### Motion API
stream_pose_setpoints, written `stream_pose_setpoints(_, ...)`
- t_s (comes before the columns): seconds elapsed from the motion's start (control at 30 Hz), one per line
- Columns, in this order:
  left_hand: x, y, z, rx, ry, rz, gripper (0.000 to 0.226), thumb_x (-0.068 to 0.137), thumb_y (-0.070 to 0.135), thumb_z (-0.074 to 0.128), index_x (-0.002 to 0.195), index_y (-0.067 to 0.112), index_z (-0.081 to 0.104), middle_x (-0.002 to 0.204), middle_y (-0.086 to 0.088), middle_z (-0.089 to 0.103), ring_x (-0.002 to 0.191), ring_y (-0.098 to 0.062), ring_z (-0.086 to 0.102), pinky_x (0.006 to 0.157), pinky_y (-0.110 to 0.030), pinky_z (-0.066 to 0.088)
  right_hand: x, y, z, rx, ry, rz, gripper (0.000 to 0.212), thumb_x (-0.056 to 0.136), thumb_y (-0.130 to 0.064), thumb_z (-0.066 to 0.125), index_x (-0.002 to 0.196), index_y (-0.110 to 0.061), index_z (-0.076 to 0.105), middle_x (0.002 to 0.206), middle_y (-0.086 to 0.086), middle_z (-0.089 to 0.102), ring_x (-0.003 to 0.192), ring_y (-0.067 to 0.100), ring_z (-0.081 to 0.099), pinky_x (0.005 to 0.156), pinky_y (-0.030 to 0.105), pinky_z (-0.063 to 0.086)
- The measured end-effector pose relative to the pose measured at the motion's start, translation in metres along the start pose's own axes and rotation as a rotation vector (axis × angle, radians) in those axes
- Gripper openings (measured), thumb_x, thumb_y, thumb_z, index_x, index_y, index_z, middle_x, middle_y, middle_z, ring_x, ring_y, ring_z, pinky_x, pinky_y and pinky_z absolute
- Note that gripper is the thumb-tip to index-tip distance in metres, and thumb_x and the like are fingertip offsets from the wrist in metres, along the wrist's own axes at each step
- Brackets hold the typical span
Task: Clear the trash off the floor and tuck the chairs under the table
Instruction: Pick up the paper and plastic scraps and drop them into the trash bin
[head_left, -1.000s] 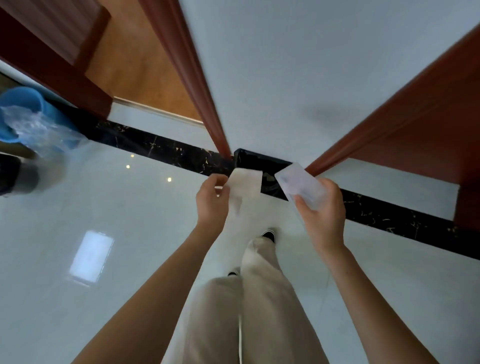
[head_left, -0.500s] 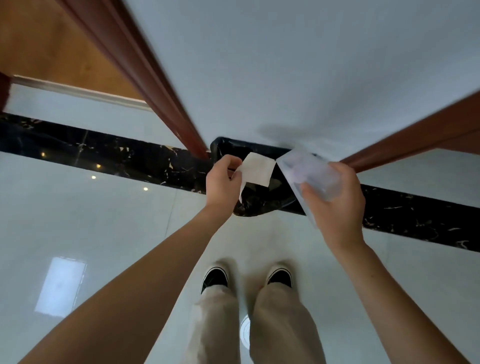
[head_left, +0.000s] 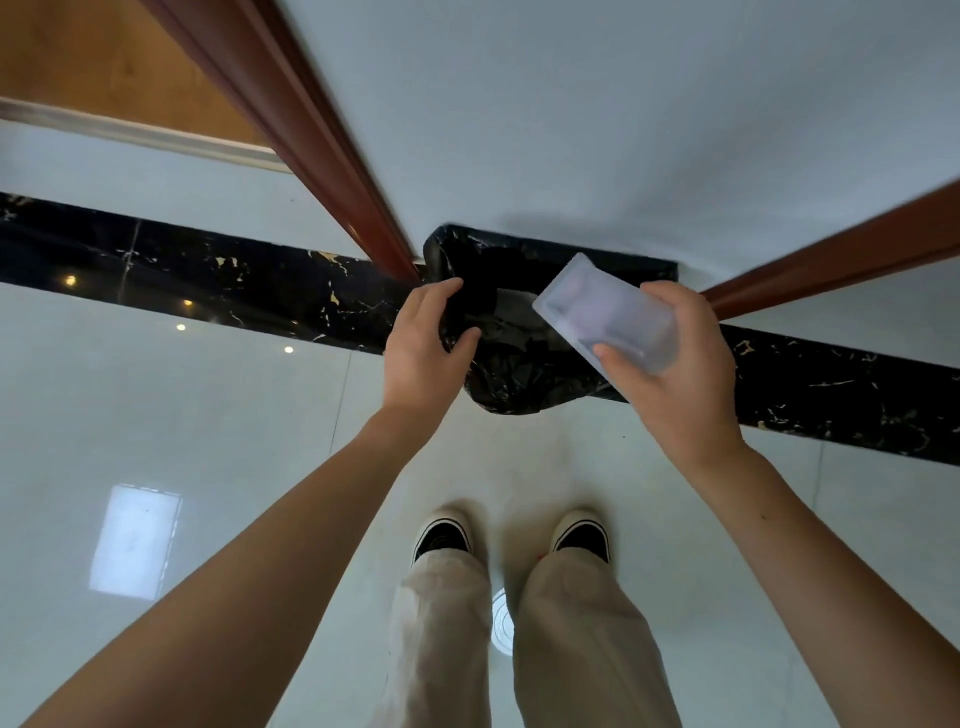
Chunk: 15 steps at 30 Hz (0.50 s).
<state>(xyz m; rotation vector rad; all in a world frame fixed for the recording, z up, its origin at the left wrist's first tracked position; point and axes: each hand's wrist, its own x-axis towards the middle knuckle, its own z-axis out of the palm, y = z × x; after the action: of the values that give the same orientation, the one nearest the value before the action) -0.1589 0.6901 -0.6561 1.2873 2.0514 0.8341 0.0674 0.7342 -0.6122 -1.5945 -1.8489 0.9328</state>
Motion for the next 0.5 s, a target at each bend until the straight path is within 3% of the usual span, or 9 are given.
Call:
stream_pose_setpoints(0.13, 0.010, -0.016, -0.001, 0.048, -0.067, -0.091, 0.063, 0.087, 0.021, 0.068, 0.143, 0.017, 0.039, 0.140, 0.003, 0.043, 0.127, -0.012, 0.044, 0.105, -0.025, 0.038, 0.023, -0.002, 0.023, -0.065, -0.151, -0.097, 0.056, 0.079, -0.016, 0.079, 0.128, -0.009, 0.052, 0.122, -0.004, 0.049, 0.111, 0.005, 0.046, 0.093, 0.004, 0.032)
stream_pose_setpoints(0.27, 0.014, -0.034, 0.007, 0.076, -0.101, -0.051, 0.062, 0.088, 0.020, 0.067, 0.144, 0.016, 0.040, 0.142, 0.003, 0.043, 0.119, -0.013, 0.050, 0.099, -0.023, 0.042, 0.041, 0.011, 0.052, -0.119, -0.220, -0.161, 0.058, 0.077, -0.014, 0.079, 0.128, -0.008, 0.052, 0.120, -0.008, 0.044, 0.112, 0.010, 0.049, 0.092, 0.005, 0.033)
stream_pose_setpoints(0.33, 0.013, -0.042, 0.010, 0.057, -0.101, -0.029, 0.060, 0.088, 0.022, 0.066, 0.143, 0.018, 0.041, 0.139, 0.003, 0.046, 0.110, -0.019, 0.057, 0.094, -0.032, 0.049, 0.048, 0.021, 0.064, -0.135, -0.255, -0.164, 0.057, 0.077, -0.015, 0.079, 0.127, -0.011, 0.051, 0.120, -0.007, 0.046, 0.111, 0.012, 0.050, 0.090, 0.012, 0.036)
stream_pose_setpoints(0.4, 0.012, -0.048, 0.010, 0.036, -0.097, -0.016, 0.060, 0.089, 0.024, 0.066, 0.143, 0.019, 0.041, 0.136, 0.004, 0.048, 0.103, -0.021, 0.060, 0.092, -0.032, 0.050, 0.053, 0.033, 0.075, -0.161, -0.301, -0.150, 0.057, 0.078, -0.017, 0.079, 0.127, -0.014, 0.051, 0.122, -0.002, 0.050, 0.111, 0.013, 0.051, 0.090, 0.019, 0.038)
stream_pose_setpoints(0.5, 0.012, -0.053, 0.010, 0.027, -0.080, 0.017, 0.060, 0.088, 0.026, 0.067, 0.143, 0.019, 0.042, 0.135, 0.006, 0.051, 0.109, -0.013, 0.056, 0.092, -0.028, 0.049, 0.055, 0.049, 0.086, -0.185, -0.339, -0.128, 0.057, 0.077, -0.017, 0.079, 0.127, -0.015, 0.051, 0.123, 0.002, 0.051, 0.110, 0.016, 0.053, 0.089, 0.020, 0.040)
